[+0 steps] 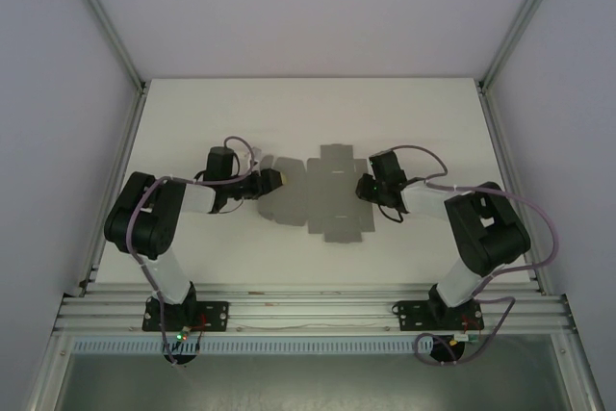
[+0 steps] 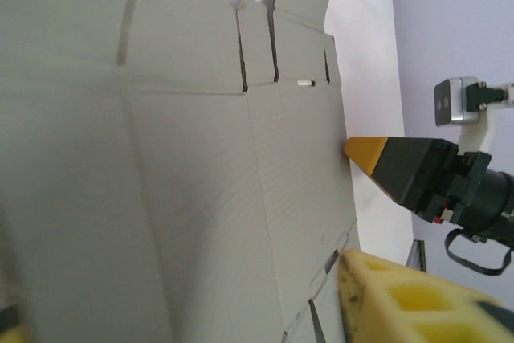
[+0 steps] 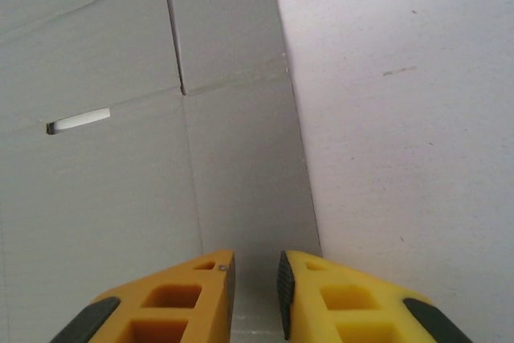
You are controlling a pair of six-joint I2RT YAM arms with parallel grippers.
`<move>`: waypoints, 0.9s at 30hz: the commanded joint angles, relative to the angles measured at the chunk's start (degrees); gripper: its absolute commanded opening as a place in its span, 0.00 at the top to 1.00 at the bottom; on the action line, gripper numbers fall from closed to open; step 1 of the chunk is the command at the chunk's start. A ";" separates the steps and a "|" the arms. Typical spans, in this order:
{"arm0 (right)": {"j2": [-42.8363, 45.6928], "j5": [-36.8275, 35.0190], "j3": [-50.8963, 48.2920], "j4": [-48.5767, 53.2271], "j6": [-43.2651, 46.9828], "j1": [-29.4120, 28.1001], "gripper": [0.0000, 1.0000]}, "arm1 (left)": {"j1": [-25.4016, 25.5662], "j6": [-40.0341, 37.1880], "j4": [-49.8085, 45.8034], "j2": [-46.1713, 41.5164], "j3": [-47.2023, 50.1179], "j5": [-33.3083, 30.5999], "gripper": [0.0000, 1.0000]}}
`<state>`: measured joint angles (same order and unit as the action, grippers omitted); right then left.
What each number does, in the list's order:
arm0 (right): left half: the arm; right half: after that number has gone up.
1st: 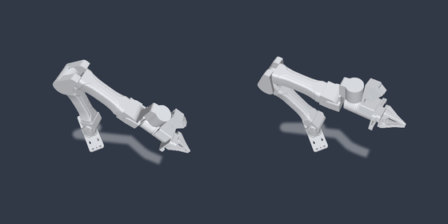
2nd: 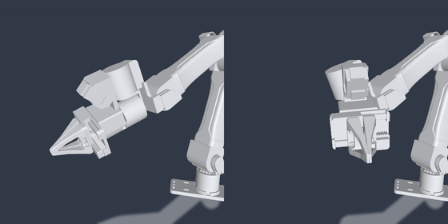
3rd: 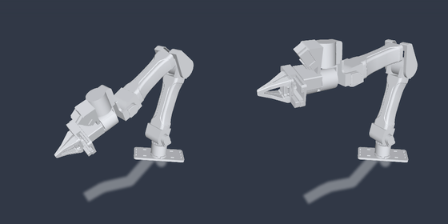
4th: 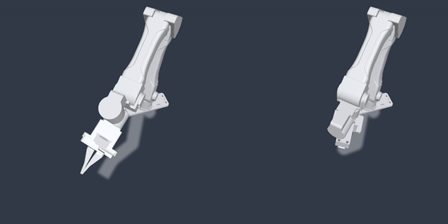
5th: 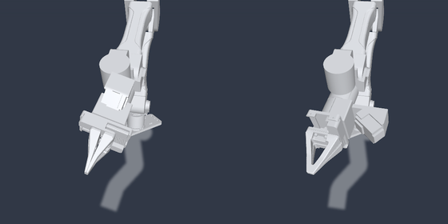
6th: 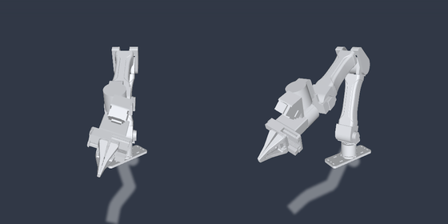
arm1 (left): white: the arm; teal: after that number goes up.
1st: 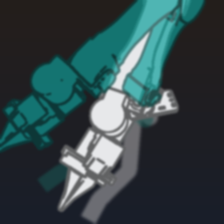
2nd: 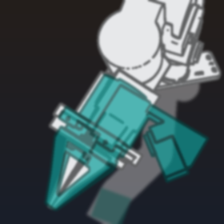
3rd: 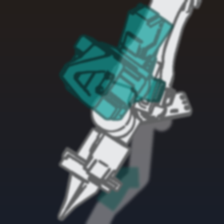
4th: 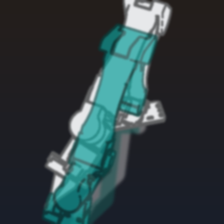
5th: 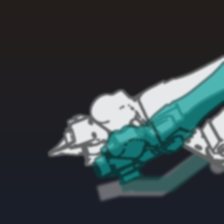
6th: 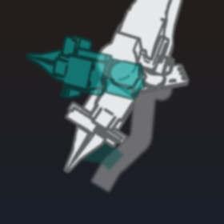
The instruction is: Assemble paper box
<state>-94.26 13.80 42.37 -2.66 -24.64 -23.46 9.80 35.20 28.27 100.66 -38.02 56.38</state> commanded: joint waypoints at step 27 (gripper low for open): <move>41.93 42.74 -5.04 1.89 16.73 20.14 0.00 | 0.35 5.44 8.23 -31.21 -2.76 9.20 1.00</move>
<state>-53.82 48.40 37.43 3.60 -7.44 -4.40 10.24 40.69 37.91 73.25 -38.26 64.71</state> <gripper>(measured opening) 0.996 0.065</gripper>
